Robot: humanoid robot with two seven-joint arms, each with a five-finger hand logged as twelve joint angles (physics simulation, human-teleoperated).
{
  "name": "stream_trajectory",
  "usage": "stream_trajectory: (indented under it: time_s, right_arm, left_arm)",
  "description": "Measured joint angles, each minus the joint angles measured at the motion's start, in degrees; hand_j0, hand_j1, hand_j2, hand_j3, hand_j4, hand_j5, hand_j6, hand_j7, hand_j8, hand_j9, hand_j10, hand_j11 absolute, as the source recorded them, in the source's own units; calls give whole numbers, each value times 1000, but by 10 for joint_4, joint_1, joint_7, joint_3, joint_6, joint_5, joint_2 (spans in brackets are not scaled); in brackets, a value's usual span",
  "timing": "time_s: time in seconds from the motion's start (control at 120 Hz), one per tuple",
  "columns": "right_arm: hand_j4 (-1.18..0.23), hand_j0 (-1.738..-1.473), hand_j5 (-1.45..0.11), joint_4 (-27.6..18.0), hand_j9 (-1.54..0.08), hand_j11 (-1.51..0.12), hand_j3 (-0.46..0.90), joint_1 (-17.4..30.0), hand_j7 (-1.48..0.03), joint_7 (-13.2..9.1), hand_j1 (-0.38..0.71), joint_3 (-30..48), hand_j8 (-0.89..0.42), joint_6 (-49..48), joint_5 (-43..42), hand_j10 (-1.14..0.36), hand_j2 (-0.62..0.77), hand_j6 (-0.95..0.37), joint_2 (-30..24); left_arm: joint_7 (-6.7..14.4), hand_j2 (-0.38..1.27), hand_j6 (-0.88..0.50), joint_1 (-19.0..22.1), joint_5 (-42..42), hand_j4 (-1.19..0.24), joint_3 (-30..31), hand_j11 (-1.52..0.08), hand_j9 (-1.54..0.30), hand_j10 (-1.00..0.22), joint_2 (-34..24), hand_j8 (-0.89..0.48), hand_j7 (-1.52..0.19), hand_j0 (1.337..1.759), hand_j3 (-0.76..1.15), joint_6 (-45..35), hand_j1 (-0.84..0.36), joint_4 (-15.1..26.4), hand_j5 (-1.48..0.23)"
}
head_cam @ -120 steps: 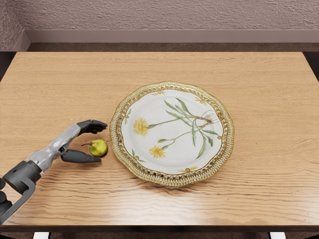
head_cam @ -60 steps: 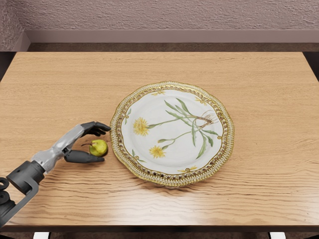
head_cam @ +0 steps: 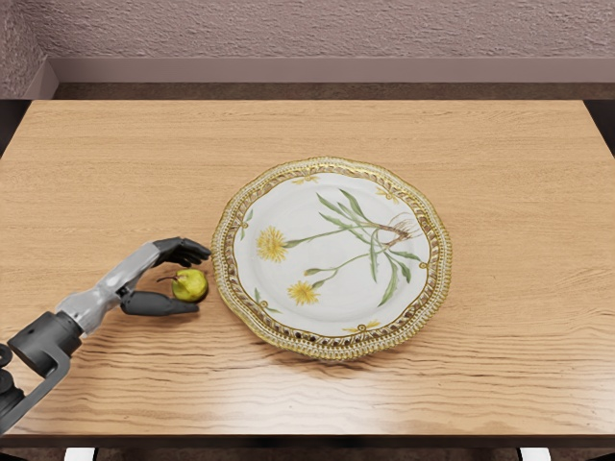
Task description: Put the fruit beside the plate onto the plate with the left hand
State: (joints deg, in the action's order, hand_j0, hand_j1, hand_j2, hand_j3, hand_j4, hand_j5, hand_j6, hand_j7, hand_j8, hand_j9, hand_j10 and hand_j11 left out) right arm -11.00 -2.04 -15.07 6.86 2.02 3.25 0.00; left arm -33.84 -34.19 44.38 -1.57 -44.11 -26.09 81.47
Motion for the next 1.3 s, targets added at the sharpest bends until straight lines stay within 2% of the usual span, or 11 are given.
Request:
stream_trajectory:
  time_s: [0.583,0.725,1.1,1.225,1.3]
  right_arm:
    - [-33,-1658,-43,0,-43,-43,0,0,-43,0,-310,0,-33,0,0,-33,-7,-33,0]
    - [-33,-1658,-43,0,-43,-43,0,0,-43,0,-310,0,-33,0,0,-33,-7,-33,0]
    - [-33,-1658,-43,1,-43,-43,0,0,-43,0,-310,0,-33,0,0,-33,-7,-33,0]
    - [-33,-1658,-43,1,-43,-43,0,0,-43,0,-310,0,-33,0,0,-33,-7,-33,0]
    - [-33,-1658,-43,0,-43,-43,0,0,-43,0,-310,0,-33,0,0,-33,-7,-33,0]
  left_arm:
    - [0,106,-505,1,0,-505,0,-648,-648,-502,-5,-488,-644,1658,0,7,-245,0,-643]
    - [0,111,-526,0,1,-526,0,-667,-668,-518,-4,-542,-656,1658,0,10,-261,0,-656]
    - [1,160,-545,-1,2,-544,0,-713,-712,-534,-3,-541,-695,1657,0,12,-269,-4,-694]
    - [4,105,-538,-1,8,-539,-1,-739,-733,-525,-3,-533,-715,1656,0,10,-243,-8,-711]
    - [6,154,-545,-1,11,-546,-1,-754,-747,-529,-3,-534,-725,1656,0,9,-261,-8,-721]
